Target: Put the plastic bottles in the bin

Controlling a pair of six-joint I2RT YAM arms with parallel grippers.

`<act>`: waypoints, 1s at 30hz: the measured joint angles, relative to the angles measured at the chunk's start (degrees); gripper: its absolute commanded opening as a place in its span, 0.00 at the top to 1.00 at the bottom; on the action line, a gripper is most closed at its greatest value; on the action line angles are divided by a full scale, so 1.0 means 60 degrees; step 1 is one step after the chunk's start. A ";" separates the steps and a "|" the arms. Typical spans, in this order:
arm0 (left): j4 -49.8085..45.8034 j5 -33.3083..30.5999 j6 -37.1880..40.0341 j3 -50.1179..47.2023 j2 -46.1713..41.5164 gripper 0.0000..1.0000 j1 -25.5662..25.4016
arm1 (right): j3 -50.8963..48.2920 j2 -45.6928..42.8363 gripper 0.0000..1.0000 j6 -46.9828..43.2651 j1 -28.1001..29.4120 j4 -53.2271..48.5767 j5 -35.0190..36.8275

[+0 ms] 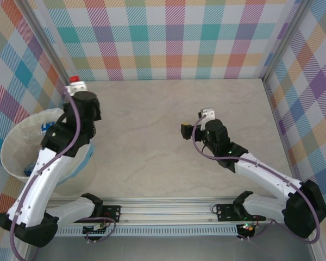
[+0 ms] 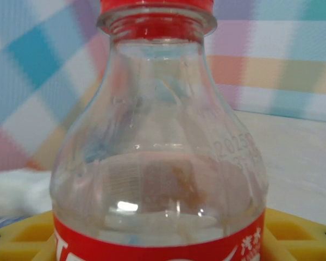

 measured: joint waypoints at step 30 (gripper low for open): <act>-0.1767 -0.1228 -0.3989 -0.1384 -0.3049 0.00 0.4156 | 0.1268 0.1060 0.00 -0.0459 0.0000 -0.0284 -0.0958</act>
